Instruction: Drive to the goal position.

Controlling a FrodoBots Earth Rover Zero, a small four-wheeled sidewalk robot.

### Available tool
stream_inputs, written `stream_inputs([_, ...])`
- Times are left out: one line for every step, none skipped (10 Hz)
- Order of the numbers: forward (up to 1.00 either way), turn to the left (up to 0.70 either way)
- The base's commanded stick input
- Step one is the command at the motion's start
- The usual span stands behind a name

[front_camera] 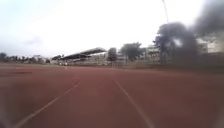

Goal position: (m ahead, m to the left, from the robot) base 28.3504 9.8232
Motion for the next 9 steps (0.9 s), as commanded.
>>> stream_inputs([0.70, 0.00])
stream_inputs([0.70, 0.00])
stream_inputs([0.70, 0.00])
stream_inputs([0.70, 0.00])
stream_inputs([0.70, 0.00])
stream_inputs([0.70, 0.00])
stream_inputs([0.70, 0.00])
stream_inputs([0.70, 0.00])
stream_inputs([0.70, 0.00])
